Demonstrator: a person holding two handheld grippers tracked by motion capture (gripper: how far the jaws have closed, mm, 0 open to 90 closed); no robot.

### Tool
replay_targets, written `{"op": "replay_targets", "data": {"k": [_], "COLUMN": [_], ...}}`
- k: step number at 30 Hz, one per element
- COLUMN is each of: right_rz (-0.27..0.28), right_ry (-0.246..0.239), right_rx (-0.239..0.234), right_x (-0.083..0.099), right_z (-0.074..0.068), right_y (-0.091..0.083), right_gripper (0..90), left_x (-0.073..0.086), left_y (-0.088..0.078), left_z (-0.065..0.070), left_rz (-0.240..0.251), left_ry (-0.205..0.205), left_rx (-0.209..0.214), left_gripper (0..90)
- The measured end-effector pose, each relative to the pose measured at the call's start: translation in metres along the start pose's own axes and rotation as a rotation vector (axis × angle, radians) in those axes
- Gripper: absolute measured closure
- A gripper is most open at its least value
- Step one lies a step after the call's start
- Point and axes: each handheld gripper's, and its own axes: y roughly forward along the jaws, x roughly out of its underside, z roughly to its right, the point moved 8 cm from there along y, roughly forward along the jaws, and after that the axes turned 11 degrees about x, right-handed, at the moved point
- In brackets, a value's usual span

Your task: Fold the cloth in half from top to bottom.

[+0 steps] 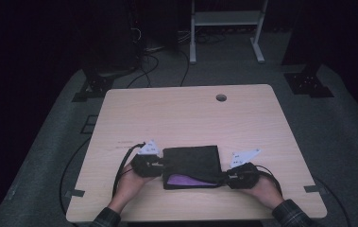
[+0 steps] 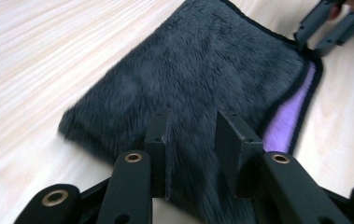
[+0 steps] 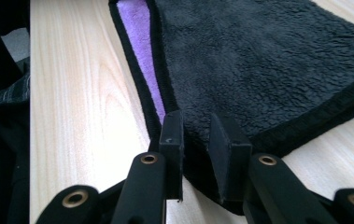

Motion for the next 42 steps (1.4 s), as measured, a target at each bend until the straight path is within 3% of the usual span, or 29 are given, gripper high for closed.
{"op": "replay_targets", "data": {"k": [2,3,6,8,12,13,17,19,21,23,24,25,28,30,31,35,42], "right_rz": [-0.001,-0.001,0.002,0.006,0.009,0.011,0.021,0.024,0.027,0.038,0.038,0.032,0.022,0.026,0.029,0.028,-0.031], "right_ry": [0.006,0.010,0.014,0.018,0.028,0.043,0.060,0.096,0.106,0.158,0.158,0.197,0.223,0.244,0.257,0.273,0.278], "right_rx": [0.003,0.006,0.010,0.017,0.040,0.059,0.091,0.138,0.148,0.199,0.199,0.245,0.282,0.303,0.316,0.365,0.449], "right_x": [0.000,0.001,0.002,0.002,0.004,0.005,0.006,0.010,0.011,0.014,0.014,0.019,0.023,0.026,0.027,0.034,0.053], "right_z": [0.001,0.003,0.004,0.006,0.013,0.016,0.024,0.036,0.040,0.053,0.053,0.065,0.073,0.078,0.081,0.089,0.099], "right_y": [0.000,-0.001,-0.002,-0.003,-0.004,-0.005,-0.006,-0.010,-0.012,-0.017,-0.017,-0.019,-0.021,-0.023,-0.024,-0.028,-0.032], "right_gripper": [73.7,73.3,72.9,71.4,65.6,60.2,51.1,41.6,38.3,24.6,24.6,15.8,13.2,12.8,12.5,9.1,8.3], "left_x": [-0.003,0.000,0.007,0.015,0.024,0.025,0.021,0.019,0.019,0.022,0.024,0.028,0.033,0.040,0.044,0.061,0.087], "left_y": [0.011,0.021,0.023,0.023,0.017,0.016,0.012,0.004,0.001,-0.005,-0.009,-0.016,-0.023,-0.031,-0.035,-0.053,-0.068], "left_z": [-0.002,0.004,0.010,0.018,0.027,0.028,0.030,0.023,0.020,0.014,0.010,0.003,-0.004,-0.012,-0.016,-0.030,-0.043], "left_rz": [-0.016,-0.051,-0.072,-0.077,-0.077,-0.087,-0.074,-0.045,-0.037,-0.036,-0.036,-0.034,-0.028,-0.034,-0.045,-0.047,-0.076], "left_ry": [0.005,0.004,0.013,0.013,0.014,0.027,0.039,0.034,0.025,0.013,0.009,-0.005,-0.022,-0.025,-0.031,-0.065,-0.099], "left_rx": [0.005,0.036,0.042,0.049,0.026,0.012,-0.015,-0.051,-0.066,-0.080,-0.098,-0.123,-0.142,-0.194,-0.217,-0.276,-0.323], "left_gripper": [65.9,65.7,64.0,58.0,51.8,48.7,41.6,31.5,28.4,18.9,18.9,14.1,7.9,6.5,1.7,0.9,0.3]}}
